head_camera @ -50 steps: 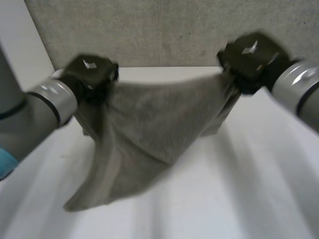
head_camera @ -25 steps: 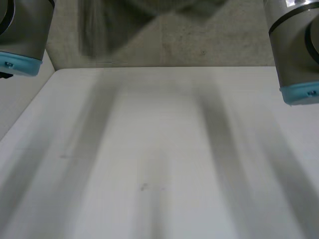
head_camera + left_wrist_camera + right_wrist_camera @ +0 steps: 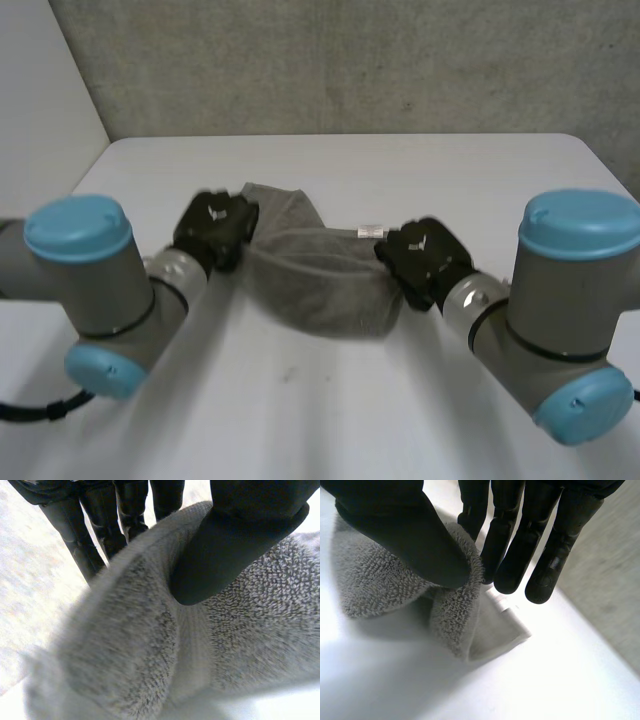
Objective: Fold the laundry
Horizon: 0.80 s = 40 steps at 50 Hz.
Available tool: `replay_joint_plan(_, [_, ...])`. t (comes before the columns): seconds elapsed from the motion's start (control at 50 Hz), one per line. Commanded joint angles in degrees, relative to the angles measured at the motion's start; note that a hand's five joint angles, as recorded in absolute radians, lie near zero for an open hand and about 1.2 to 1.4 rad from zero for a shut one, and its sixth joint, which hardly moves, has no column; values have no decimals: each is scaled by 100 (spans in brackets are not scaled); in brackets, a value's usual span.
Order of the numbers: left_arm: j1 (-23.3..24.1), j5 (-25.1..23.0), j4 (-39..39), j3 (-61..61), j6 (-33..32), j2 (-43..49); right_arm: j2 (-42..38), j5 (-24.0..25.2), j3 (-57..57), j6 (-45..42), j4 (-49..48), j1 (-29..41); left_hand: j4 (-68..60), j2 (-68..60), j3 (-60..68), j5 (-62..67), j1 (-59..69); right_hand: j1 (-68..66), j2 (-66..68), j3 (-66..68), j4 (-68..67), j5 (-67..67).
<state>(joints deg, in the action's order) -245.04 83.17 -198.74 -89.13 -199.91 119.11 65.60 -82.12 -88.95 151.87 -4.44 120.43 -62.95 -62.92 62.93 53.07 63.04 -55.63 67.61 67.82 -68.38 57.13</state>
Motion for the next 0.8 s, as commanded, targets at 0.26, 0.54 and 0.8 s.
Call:
replay_joint_plan(0.26, [193, -12, 99, -1107, -1208, -1101, 234, 56, -290, -17, -31, -28, 3087, 3084, -3085, -3099, -3096, -2437, 1239, 1218, -1162, 1287])
replay_joint_plan(0.54, [457, 23, 55, -1142, -1034, -715, 129, 38, -360, -17, -92, -11, 2367, 2364, -2364, -2378, -2375, -2437, 1239, 1218, -1162, 1287])
replay_joint_plan(0.8, [580, 744, 143, -676, -22, -73, -109, 38, -387, -44, -101, -2, 2179, 2176, -2176, -2190, -2187, -2437, 1239, 1218, -1162, 1287])
